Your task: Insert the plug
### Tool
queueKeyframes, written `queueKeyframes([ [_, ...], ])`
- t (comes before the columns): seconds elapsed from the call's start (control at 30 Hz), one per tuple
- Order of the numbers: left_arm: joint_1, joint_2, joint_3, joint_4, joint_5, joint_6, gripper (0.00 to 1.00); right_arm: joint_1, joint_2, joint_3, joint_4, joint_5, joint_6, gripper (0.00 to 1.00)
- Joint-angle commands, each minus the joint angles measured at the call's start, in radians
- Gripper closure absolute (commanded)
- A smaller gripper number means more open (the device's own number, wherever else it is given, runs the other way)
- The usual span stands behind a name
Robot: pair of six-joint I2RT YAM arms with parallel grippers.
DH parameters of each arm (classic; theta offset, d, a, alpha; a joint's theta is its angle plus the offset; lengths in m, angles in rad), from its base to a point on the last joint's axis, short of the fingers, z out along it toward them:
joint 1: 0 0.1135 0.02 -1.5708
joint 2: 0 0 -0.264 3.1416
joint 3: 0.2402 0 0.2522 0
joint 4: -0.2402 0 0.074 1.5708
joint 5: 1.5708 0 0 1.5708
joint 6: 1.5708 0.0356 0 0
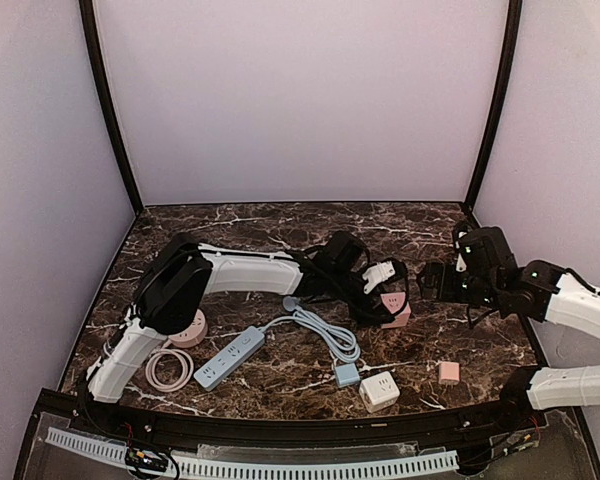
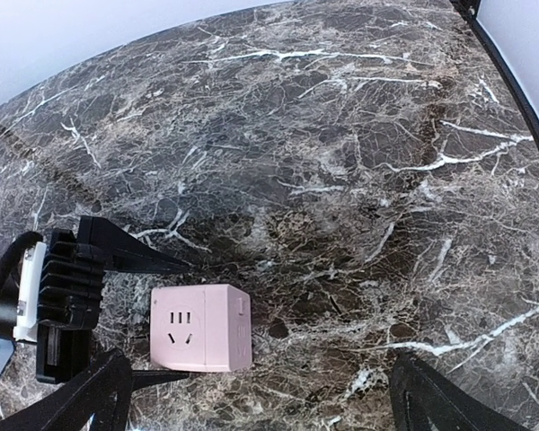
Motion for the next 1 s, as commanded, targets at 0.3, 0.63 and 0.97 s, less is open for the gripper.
queueKeyframes([
  [0.3, -0.001, 0.012, 0.024, 0.014, 0.07, -0.004, 0.34, -0.004, -0.015, -0.029, 0.014, -0.023, 0.019, 0.02],
  [0.63, -0.001, 0.023, 0.016, 0.056, 0.078, -0.003, 0.32, -0.004, -0.011, -0.026, 0.015, -0.035, 0.027, 0.01],
  [0.97, 0.0, -0.03, -0.031, 0.094, 0.09, 0.001, 0.63, -0.006, -0.043, 0.008, 0.016, -0.067, -0.003, 0.01],
])
